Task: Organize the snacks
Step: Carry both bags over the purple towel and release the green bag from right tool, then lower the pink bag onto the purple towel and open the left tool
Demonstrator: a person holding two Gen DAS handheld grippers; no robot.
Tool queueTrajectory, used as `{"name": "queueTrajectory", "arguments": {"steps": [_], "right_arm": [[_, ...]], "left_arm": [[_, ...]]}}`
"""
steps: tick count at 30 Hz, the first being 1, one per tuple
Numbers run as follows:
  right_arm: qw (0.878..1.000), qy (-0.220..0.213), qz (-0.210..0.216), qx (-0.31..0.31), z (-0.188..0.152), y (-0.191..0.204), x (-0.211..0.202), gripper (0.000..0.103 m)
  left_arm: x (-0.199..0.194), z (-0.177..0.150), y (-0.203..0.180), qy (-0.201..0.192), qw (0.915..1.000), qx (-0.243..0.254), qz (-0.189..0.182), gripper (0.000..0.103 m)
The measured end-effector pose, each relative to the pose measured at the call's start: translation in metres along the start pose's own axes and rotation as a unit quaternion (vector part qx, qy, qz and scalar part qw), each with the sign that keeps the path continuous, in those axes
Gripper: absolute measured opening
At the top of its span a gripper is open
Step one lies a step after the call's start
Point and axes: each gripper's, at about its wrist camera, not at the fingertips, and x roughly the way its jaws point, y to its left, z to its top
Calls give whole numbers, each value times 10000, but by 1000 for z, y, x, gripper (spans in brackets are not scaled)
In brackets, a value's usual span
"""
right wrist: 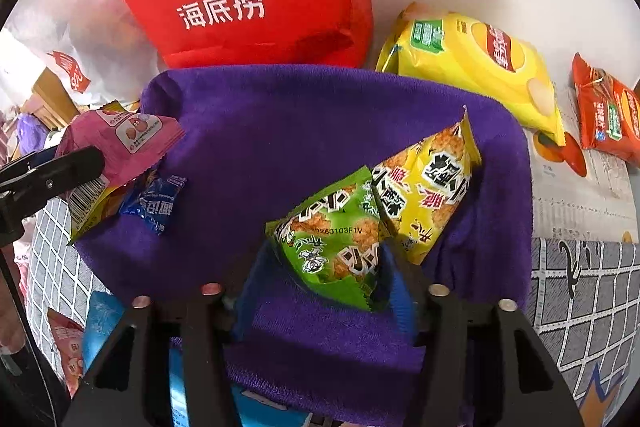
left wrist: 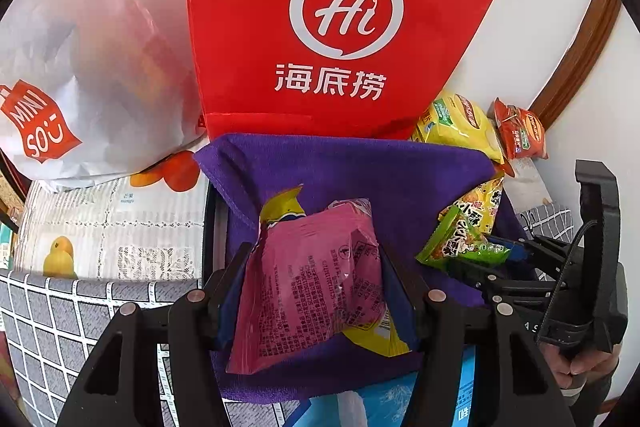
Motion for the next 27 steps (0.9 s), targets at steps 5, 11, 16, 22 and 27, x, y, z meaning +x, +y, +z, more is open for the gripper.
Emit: {"name": "queueTrajectory", "arguments": {"steps": [5,11,16,22,27], "right_arm": [[9995,-110,212,226,2,-2,-17,63],[9980,-553,231,224,5,-1,-49,72],[9968,-724,199,274,7,-3,-62,73],[9962,-848,91,170,8,1,-72,73],[9951,-952,23,256,7,-2,-81,73]], "left_arm": [[9,-1,0,142,9999,-27,-22,59],[16,-5,-9,297,9993,29,-212,59],[21,-9,-22,336,9989,250,-220,59],[23,-12,-31,382,9982,372,-265,59],[24,-12,-33,403,9979,441,-259,59]]}}
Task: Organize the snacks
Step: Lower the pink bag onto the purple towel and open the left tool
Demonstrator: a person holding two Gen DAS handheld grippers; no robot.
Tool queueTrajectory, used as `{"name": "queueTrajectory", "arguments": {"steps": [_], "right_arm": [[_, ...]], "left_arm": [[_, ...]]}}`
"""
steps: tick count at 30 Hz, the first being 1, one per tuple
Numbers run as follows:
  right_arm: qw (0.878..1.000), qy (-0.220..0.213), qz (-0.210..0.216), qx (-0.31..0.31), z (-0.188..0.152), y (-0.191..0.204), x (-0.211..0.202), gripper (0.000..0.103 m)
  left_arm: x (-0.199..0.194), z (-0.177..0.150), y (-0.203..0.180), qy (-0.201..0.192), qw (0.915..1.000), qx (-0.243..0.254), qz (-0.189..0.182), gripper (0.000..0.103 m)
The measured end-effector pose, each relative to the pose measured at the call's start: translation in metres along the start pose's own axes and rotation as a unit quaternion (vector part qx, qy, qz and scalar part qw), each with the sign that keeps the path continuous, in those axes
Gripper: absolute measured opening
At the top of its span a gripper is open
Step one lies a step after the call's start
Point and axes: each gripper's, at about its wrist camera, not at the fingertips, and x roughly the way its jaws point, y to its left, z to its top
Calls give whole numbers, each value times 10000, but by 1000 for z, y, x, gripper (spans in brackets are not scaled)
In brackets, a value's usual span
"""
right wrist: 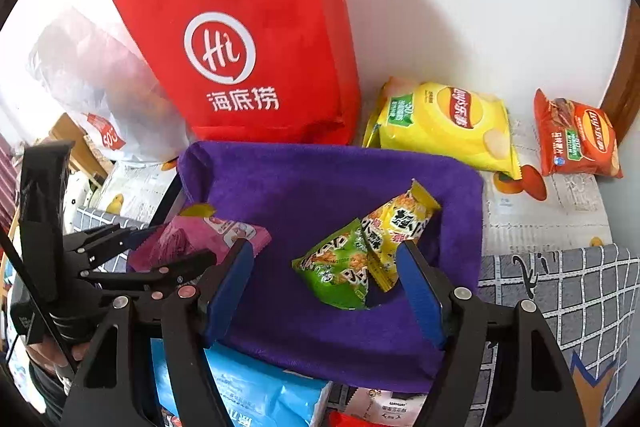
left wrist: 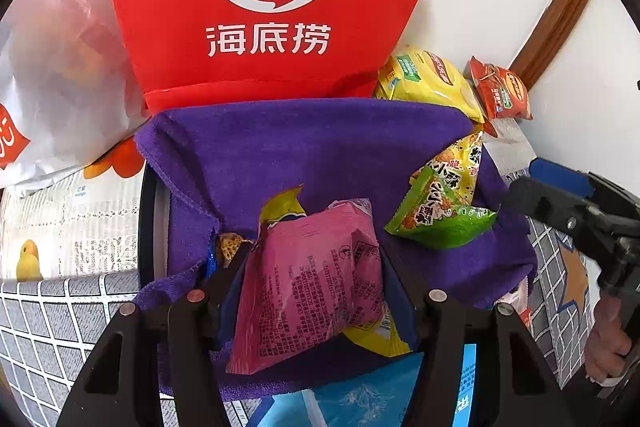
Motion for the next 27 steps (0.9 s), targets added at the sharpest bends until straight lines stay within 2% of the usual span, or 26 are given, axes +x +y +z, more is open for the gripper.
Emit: {"name": "queueTrajectory", "arguments": {"steps": [7,11,14,18,23,27], "right_arm": [[9999,-142,-44,77,2,-4,-8,73],[9998,-151,-75,125,3,-6,-8,73],[9997,-149,-80,157,3,-7,-8,73],[9995,-182,-102,222,4,-10,-9,73],[9991,-256,-172,274,6,-13,-15,73],[9981,-387,-465,67,7,-7,-22,73]], "left_arm": [[0,0,-4,6,10000,95,-5,60],[2,0,-8,48,9998,172,125,61],[2,1,-7,34,9998,141,98,67],[-5,2,-3,-109,9999,-42,30,75],[-16,3,4,-219,9994,-259,-91,75],[-26,4,4,-386,9990,-215,-14,75]]}}
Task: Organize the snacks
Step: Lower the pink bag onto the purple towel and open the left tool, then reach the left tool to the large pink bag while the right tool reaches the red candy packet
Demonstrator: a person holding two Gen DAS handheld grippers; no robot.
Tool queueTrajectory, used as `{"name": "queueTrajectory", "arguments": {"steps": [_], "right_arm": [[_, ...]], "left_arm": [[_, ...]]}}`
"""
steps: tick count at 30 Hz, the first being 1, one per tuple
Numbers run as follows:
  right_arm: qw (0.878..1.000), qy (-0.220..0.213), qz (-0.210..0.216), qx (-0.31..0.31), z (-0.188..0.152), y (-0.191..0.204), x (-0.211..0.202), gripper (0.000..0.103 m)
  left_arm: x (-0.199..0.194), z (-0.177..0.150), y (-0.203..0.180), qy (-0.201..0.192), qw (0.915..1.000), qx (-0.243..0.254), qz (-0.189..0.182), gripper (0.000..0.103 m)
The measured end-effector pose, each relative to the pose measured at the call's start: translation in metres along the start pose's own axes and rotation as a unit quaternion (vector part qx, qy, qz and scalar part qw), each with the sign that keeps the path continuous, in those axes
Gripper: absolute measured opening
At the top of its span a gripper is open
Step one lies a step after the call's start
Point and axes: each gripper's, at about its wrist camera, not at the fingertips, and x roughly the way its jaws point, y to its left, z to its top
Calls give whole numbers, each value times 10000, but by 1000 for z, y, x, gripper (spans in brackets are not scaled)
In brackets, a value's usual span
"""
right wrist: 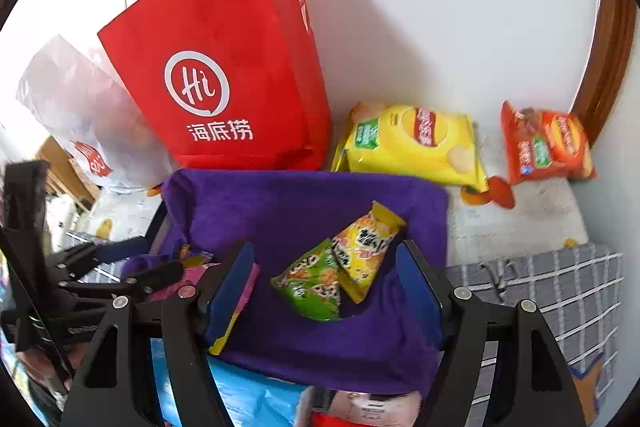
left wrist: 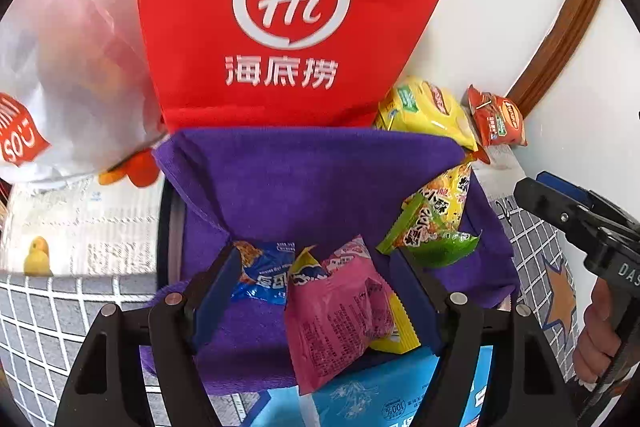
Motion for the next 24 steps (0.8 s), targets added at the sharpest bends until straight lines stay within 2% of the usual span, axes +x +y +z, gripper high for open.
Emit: {"name": "queueTrajectory", "arguments": {"steps": [4,9,12,15,21,24], "right_arm": [[9991,-195,-361,-100,-4,6,-7,73],[9989,-257,-377,80,-20,3,-14,73],[9989,-109,-381,243,-28,-2,-17,73],[9974,-56,-638,317,-43,-10,-25,73],[9967,-101,-632,490,-74,-30,-54,73],[9961,-177,-729,467,-88,-36,-72,73]], "left_arm": [[-11,0,-2,-169,9998,82,-9,75],[-29,-1,-3,-444,9989,146,-46,75],[-38,-1,-7,-619,9978,116,-196,75],[-50,-3,-13,-780,9962,151,-351,75],[-75,-5,-27,-1074,9930,324,-378,75],[-87,-7,-34,-1172,9918,442,-260,75]]}}
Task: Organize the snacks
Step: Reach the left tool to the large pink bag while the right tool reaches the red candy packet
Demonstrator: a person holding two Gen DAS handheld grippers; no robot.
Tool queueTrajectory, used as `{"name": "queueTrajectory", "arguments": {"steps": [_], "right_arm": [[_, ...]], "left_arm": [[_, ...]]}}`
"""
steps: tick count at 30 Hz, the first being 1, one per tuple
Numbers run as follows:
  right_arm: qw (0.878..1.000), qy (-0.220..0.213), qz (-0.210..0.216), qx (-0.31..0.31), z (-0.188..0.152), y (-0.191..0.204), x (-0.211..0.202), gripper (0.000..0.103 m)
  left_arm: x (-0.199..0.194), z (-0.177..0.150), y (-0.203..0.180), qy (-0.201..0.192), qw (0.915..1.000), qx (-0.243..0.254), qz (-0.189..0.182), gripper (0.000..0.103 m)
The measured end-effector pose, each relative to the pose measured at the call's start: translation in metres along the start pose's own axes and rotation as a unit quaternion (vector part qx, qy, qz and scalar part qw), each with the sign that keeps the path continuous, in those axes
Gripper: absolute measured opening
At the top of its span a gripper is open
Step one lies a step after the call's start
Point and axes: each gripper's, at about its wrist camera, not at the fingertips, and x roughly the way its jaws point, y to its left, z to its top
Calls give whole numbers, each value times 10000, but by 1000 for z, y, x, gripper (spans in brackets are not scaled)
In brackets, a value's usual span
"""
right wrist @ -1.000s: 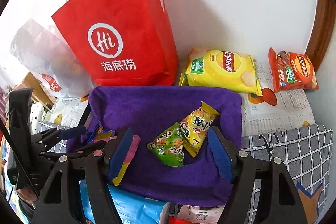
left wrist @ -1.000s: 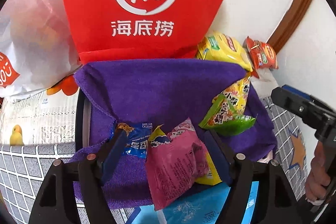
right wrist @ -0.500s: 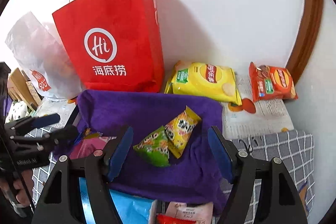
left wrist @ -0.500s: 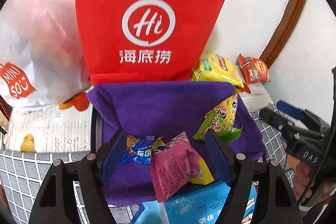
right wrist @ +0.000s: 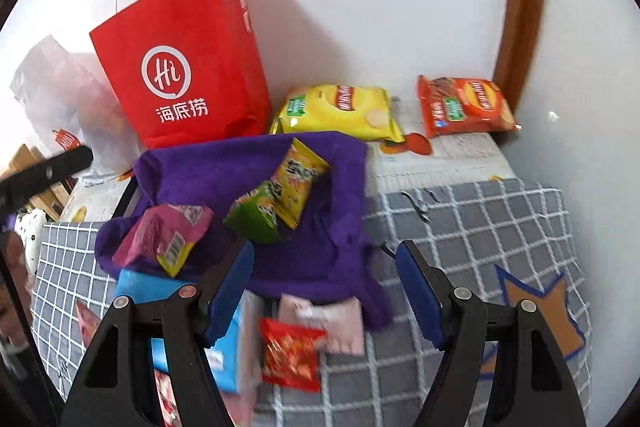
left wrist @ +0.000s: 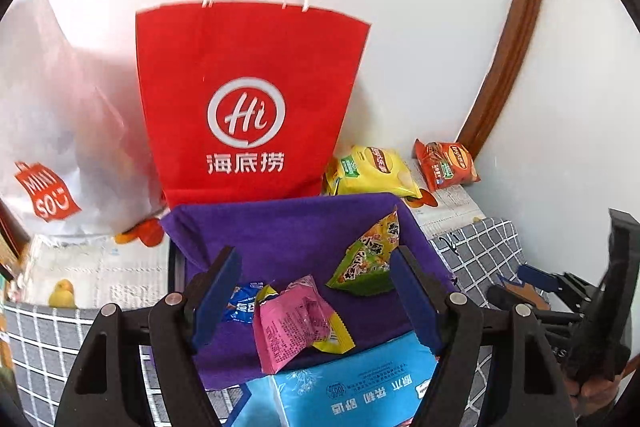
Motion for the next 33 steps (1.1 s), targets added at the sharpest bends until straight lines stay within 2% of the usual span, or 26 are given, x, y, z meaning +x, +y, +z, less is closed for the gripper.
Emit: {"name": "queueTrajectory", "arguments": {"steps": [3,8,15,19,23,27,31,33], "right_arm": [[9998,-104,-159,-32,-11,-8,-14,73],[9997,-22,-167,196,-28,-25,-16,73],[9993,226,87,268,-56,-34,1,73],[9988,396,193,201,-65,-28,22,64],[9960,587,609,290,-70,-19,40,64],[9949,703,697,167,-75,-6,55,64],[9894,944,1066,291,-78,-1,66,64],[9898,980,1005,224,-79,3,72,64]], "left_arm": [[-8,-4,-4,91,10000,32,-5,75],[-25,-16,-1,163,9998,56,87,75],[-36,-38,12,290,9993,-126,204,75],[-37,-52,20,402,9985,-224,280,75],[-38,-66,31,545,9971,-278,449,75],[-39,-77,42,656,9956,-358,560,75],[-40,-86,53,761,9943,-424,619,75],[-40,-90,57,795,9935,-482,651,75]]}}
